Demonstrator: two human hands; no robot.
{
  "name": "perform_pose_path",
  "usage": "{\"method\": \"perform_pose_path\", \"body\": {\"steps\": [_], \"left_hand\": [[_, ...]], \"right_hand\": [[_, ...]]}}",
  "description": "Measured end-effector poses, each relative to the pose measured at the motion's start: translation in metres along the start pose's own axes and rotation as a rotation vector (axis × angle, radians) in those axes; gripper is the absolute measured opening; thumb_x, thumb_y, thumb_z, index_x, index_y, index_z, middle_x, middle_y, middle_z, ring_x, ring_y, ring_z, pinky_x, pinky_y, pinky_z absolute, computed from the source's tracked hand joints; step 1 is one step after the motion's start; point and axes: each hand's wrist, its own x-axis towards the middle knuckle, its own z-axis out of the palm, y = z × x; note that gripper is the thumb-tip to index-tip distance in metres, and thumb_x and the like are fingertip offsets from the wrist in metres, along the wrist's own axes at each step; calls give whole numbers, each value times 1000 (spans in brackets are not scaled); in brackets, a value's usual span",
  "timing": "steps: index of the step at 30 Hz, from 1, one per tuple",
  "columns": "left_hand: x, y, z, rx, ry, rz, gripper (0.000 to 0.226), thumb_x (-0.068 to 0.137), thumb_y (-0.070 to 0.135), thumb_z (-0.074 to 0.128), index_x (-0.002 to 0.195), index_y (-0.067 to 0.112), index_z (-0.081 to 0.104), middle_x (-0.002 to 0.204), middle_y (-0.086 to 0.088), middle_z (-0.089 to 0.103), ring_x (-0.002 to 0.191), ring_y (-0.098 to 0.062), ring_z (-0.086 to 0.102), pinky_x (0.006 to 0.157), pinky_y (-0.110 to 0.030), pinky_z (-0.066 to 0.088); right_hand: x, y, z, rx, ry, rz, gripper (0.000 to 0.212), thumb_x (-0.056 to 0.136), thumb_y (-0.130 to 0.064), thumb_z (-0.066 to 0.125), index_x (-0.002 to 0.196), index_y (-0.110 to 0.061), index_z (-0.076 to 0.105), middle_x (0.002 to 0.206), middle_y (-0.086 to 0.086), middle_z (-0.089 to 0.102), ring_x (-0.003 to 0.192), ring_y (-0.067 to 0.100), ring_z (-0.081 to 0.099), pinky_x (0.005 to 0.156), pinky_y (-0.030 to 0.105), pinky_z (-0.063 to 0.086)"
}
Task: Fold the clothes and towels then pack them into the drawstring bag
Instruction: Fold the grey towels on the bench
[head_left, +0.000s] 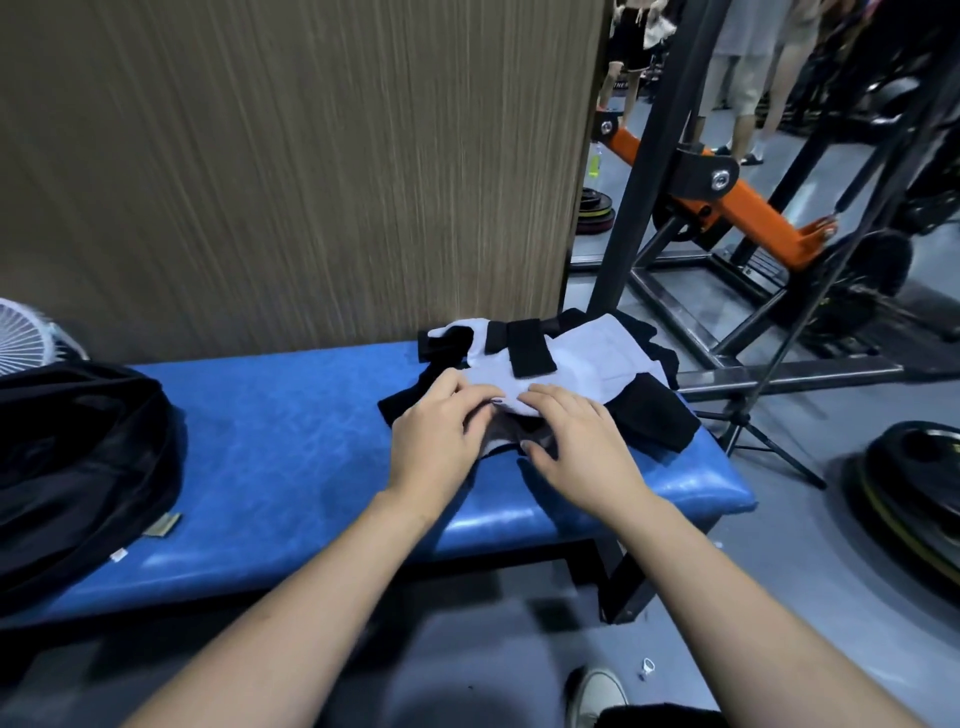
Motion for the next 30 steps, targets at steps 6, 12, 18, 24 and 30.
{"method": "perform_pose_path", "body": {"steps": [6, 12, 18, 24, 30], "left_hand": [[-16, -26, -37, -86, -12, 19, 15, 93, 24, 65, 102, 32, 73, 93, 14, 54, 71, -8, 58, 63, -30, 49], [-37, -61, -79, -137, -60, 24, 20, 90, 4, 69, 99, 21, 76, 102, 13, 64, 77, 2, 61, 73, -5, 41], [-61, -108, -120, -63, -119, 11, 23, 89, 0, 67, 98, 20, 74, 103, 18, 63, 87, -1, 62, 80, -9, 43], [-91, -155, -148, 121, -180, -51, 19, 85, 4, 74, 96, 19, 75, 102, 9, 70, 92, -15, 67, 86, -23, 46], [-109, -172, -162, 44, -238, -236, 29, 82, -5, 71, 94, 21, 75, 91, 15, 65, 84, -1, 61, 80, -7, 39]], "right_hand": [[3, -5, -2, -72, 68, 16, 51, 82, -22, 66, 132, -20, 57, 138, -1, 55, 128, 20, 50, 107, 40, 36], [6, -14, 0, -148, 55, 88, 50, 75, -15, 69, 125, -22, 64, 129, 1, 60, 115, 25, 57, 101, 42, 37], [8, -33, 5, -156, 41, 70, 34, 78, -15, 68, 109, -27, 73, 115, -1, 63, 104, 27, 59, 85, 39, 40], [2, -69, 13, -27, -149, 14, 29, 91, -21, 60, 115, -32, 72, 117, -5, 56, 108, 20, 57, 71, 32, 48], [-2, -87, 16, -10, -238, 118, 31, 93, -24, 57, 119, -38, 67, 96, -4, 49, 96, 23, 60, 69, 32, 45]]}}
